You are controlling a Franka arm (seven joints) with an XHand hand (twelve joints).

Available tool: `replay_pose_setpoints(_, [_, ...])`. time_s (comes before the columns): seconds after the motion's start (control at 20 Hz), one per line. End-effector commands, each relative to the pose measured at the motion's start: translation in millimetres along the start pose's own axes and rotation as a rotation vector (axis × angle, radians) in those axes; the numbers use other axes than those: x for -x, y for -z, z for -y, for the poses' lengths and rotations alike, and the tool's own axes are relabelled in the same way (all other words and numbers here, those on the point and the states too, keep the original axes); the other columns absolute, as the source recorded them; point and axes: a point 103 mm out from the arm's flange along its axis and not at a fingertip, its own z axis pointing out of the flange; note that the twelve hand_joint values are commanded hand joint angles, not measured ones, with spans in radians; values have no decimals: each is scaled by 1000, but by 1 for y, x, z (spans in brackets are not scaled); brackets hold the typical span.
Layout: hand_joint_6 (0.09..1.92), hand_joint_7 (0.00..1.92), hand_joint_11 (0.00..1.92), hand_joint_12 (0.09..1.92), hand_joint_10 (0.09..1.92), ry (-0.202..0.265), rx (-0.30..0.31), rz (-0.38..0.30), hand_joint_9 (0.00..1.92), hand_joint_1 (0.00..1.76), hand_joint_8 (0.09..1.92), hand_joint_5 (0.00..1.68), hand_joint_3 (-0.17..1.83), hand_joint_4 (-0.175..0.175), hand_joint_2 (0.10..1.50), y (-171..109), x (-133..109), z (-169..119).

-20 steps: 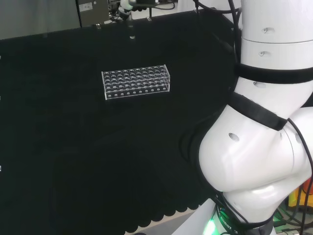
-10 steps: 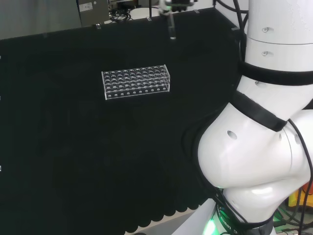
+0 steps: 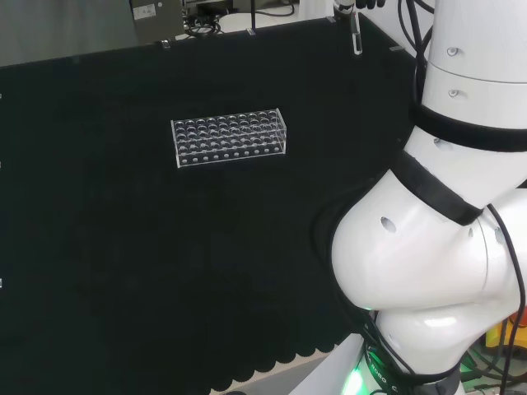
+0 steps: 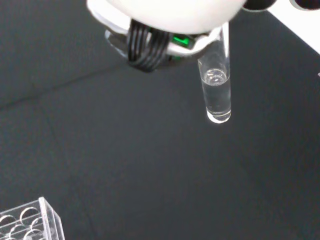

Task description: Shake the test tube.

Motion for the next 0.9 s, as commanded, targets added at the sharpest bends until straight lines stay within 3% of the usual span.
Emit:
replay_pose_setpoints(0.05, [474,1787,1286,834,493,56,-7,-14,1640,1229,355,1361,601,-175,661,-9,-33,5])
replay_pose_setpoints(0.55, [475,1787,1285,834,493,279,-71,-40,1639,1229,355,1361,602,-175,661,-38,-153,31])
replay_pose_setpoints(0.9, [476,1787,1285,834,493,385,-92,-52,1639,1229,354,1360,602,-175,660,-47,-214,47])
